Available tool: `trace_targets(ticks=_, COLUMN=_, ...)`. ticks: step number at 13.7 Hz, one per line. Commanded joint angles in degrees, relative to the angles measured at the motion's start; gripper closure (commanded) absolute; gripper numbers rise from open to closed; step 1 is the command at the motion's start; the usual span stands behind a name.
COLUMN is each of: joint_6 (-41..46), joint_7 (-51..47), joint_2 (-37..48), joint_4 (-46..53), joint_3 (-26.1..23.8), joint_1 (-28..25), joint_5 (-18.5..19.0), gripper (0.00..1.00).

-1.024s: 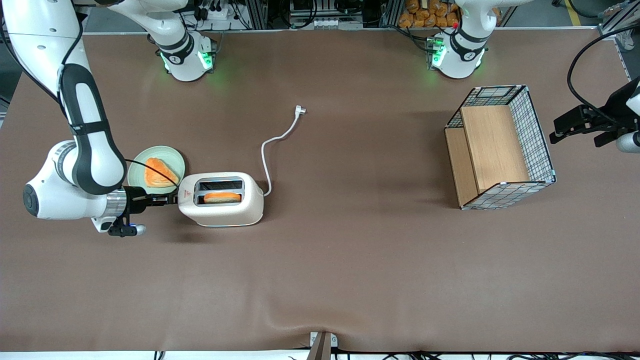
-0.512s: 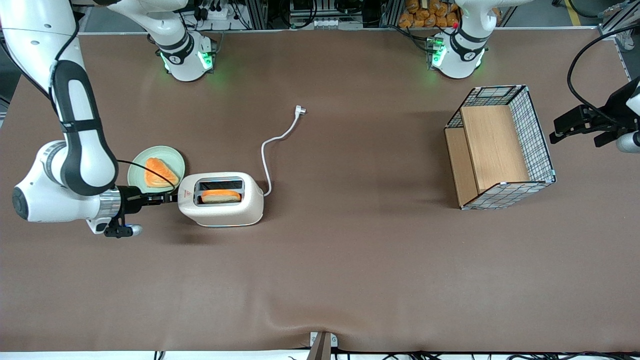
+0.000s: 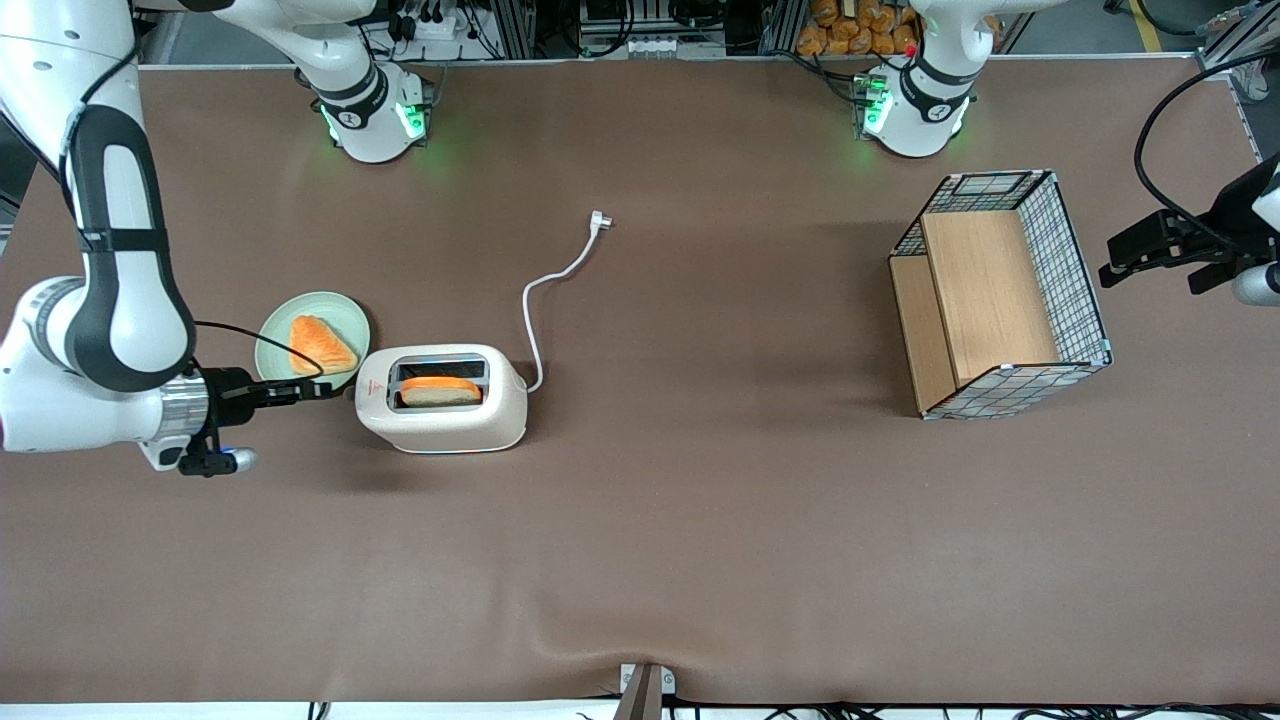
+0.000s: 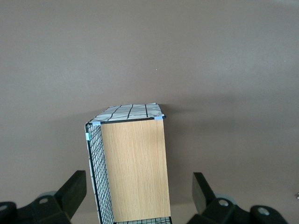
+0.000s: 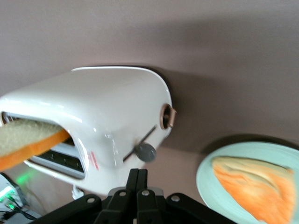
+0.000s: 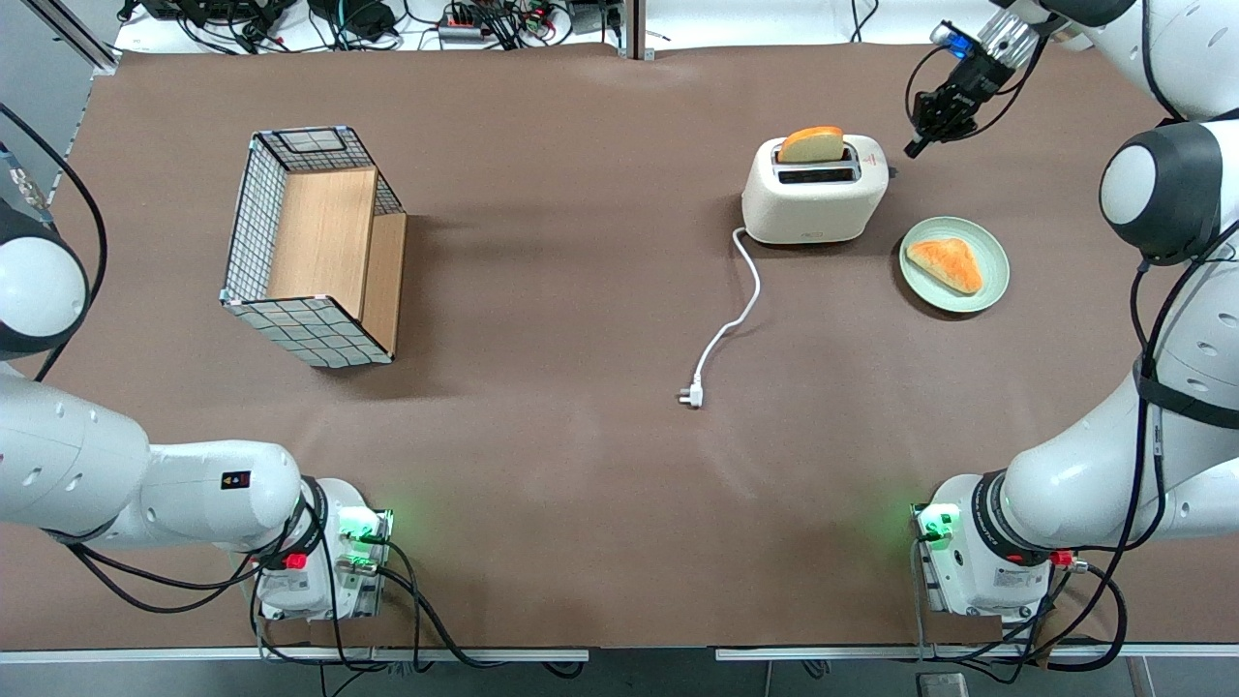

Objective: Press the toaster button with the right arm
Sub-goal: 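Lift the right gripper off the lever and withdraw from the toaster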

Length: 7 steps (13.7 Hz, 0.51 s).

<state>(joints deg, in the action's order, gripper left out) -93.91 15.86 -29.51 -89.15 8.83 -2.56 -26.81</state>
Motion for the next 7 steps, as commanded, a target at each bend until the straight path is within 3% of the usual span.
trace_targets(ticks=1, joint_6=4.8, joint_7=-2.3, joint_2=1.6, joint_4=4.8, joint_3=0.0, joint_1=0.4, joint_5=3.9, gripper=0.00)
trace_targets(ticks=4, joint_6=6.2, joint_7=-1.8, joint_2=2.1, joint_4=8.3, joint_3=1.3, joint_1=0.3, joint_5=5.4, gripper=0.00)
trace_targets(ticks=7, joint_6=7.9, joint_7=-1.7, joint_2=3.4, joint_4=14.1, joint_3=0.8, joint_1=-0.3, joint_5=13.4, gripper=0.00)
